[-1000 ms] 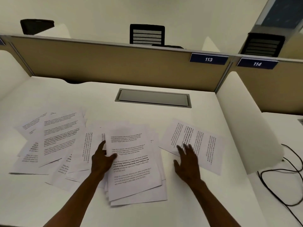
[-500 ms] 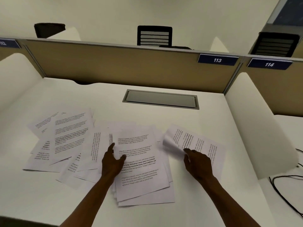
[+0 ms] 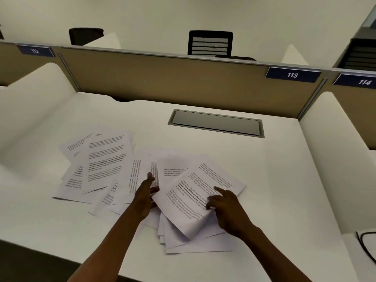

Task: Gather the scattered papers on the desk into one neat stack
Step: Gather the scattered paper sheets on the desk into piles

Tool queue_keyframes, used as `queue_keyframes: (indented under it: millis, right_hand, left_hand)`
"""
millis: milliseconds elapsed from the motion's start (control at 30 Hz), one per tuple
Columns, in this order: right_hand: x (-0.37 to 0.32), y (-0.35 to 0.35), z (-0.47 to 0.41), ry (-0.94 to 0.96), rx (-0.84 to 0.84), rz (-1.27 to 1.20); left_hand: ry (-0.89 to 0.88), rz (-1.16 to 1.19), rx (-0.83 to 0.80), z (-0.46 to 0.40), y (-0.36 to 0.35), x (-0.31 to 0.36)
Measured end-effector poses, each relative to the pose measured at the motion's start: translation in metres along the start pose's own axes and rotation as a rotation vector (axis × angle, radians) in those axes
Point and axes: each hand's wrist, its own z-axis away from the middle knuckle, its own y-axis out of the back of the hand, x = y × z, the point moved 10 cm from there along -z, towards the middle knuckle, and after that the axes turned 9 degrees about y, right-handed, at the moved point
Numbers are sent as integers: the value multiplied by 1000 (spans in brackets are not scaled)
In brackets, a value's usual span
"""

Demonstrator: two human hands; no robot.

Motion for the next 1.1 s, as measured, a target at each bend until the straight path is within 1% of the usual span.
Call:
queue_keyframes:
  millis: [67,167,233,300,367,433,467,500,533,600,667,700,767,833,867,900,933,1000,1067,1100]
  right_hand:
    - [10,-5,1,-51,-42,-11]
    - [22,-9,3,-122,-66,-102]
    - [27,-1,2,-158,-1,-183]
    - [37,12,4,-257,150,-292]
    - [58,19,19,-512,307,-448]
    - [77,12,43,-833,446,-667]
    - [81,5,53,-963,479,-760]
    - [83,-1,58,-1044,473,-807]
    - [83,-4,60,-1079,439,-814]
    - [84,-6,61,-1099,386,-823]
    - [88,-10,60,-1118,348,-906]
    - [90,-12,57,-1103,331,-985]
    - [91,-15,48,-1021,304,-1193]
    - [90,-12,38,-887,298,-1377]
    - [92,-8,36,-841,327,-1418]
    - [95,-4,37,-825,364,-1410]
    - [100,2,39,-833,406,-1365]
    - [107,14,45,-865,461,-1187]
    - [106,23,47,-857,441,-983]
    - [103,23,45,-824,405,-938]
  left_hand:
    - [-31,-108,-21,1,-3,2]
    - [-111,-286,-98,3,-18,5]
    - [-126,-352,-118,3,-27,3]
    - [-135,-374,-98,2,-30,2]
    - [-119,-337,-98,0,-32,0]
    - [-80,-230,-160,3,-37,-4]
    - [-71,-176,-204,6,-41,-6]
    - [-78,-137,-240,11,-45,-6]
    - [-97,-113,-271,17,-50,-5]
    - [-167,-122,-330,32,-61,3]
    - [-297,-223,-405,56,-78,18]
    - [-375,-292,-443,70,-88,25]
    - [-489,-398,-510,95,-104,37]
    - [-517,-413,-548,108,-113,42]
    - [-515,-402,-532,109,-113,44]
    - [-515,-392,-473,106,-110,47]
    - [-513,-387,-382,99,-104,50]
    - [-485,-374,-216,83,-90,51]
    - [-440,-361,-155,70,-83,45]
    - [-420,-364,-153,65,-81,42]
